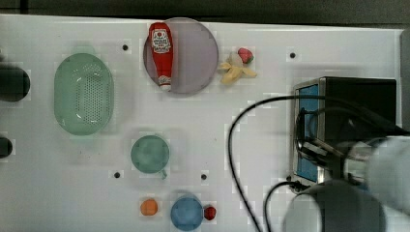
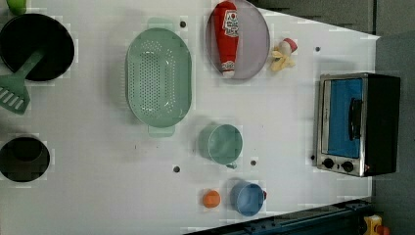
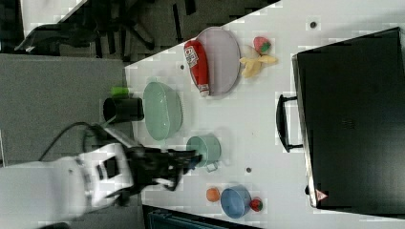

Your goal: Flap open oven.

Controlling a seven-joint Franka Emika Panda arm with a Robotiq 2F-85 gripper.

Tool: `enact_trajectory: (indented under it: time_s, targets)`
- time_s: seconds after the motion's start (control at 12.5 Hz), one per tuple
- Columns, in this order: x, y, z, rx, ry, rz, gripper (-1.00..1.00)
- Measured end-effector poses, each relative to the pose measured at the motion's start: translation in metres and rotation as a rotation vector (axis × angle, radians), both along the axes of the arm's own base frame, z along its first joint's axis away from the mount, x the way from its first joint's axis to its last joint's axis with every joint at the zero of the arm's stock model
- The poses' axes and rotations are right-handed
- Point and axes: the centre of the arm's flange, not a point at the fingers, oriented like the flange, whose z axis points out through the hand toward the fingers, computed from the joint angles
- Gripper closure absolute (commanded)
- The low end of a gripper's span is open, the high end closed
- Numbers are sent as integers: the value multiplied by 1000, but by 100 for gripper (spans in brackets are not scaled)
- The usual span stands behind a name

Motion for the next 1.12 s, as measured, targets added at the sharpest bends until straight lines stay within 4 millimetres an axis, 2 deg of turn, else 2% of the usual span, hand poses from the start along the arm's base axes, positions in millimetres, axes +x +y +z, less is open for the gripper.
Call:
enact_trajectory:
  time_s: [0.16,0.24,0.4,0.56,0.8,0.96,1.12]
  targets:
    - [4,-38,-20,-71,-47,100,65]
    - [8,-52,-36,-100,-64,144,65]
    - [10,-65,-82,-109,-43,221,65]
    - [17,-67,-130,-128,-26,277,65]
    - [19,-51,-196,-123,26,332,65]
    - [23,-49,-226,-163,13,362,65]
    - [27,-48,-242,-176,28,378,65]
